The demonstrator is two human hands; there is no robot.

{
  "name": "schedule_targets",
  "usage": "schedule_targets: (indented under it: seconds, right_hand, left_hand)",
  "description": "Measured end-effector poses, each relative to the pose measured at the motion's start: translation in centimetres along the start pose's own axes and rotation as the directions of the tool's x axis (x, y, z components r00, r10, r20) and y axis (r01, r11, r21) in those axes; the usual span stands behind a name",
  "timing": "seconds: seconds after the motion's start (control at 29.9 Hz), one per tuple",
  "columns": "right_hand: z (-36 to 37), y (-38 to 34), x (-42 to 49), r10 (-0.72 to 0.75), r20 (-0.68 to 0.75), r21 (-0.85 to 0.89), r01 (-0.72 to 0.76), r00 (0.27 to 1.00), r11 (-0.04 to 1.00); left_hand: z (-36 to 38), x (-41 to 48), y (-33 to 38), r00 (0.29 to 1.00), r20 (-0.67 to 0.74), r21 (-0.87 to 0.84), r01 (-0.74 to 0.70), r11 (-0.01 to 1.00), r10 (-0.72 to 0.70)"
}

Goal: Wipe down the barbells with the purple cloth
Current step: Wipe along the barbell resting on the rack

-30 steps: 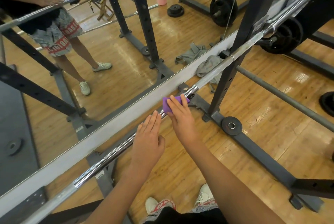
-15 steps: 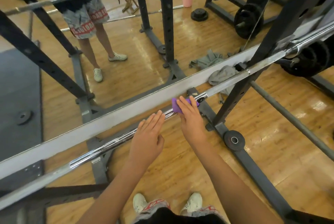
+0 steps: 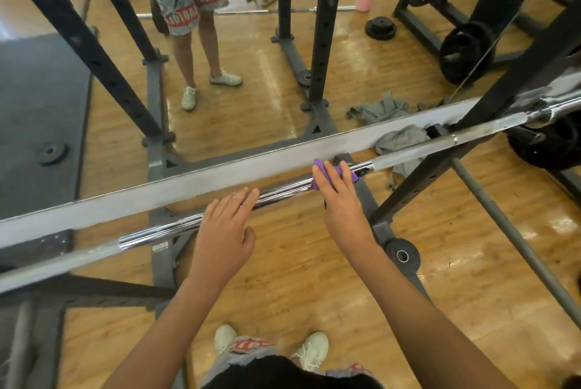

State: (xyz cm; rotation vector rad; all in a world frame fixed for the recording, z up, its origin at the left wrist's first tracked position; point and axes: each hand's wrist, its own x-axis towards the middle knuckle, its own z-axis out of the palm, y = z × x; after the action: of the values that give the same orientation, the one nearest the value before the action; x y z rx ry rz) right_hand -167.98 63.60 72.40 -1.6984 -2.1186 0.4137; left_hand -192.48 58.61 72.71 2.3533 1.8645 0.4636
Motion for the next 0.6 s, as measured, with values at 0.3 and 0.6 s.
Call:
schedule_targets:
  seconds: [0.3,0.6]
  right_hand:
    - [1.9,-3.2,-0.3,0.071,-0.077,0.039,-0.068,0.994,0.997]
    - [-0.4,-1.6,0.4,0.159,-0.021,-0.061,-0.160,0.987,0.985]
  left_hand:
    - [-0.1,0.1,-0.6,0.999,0.028,-0.011,-0.022,1.000,0.022]
    - [-0.7,0.3,-2.0,0.990,0.110,-0.032,-0.090,0.995,0.093]
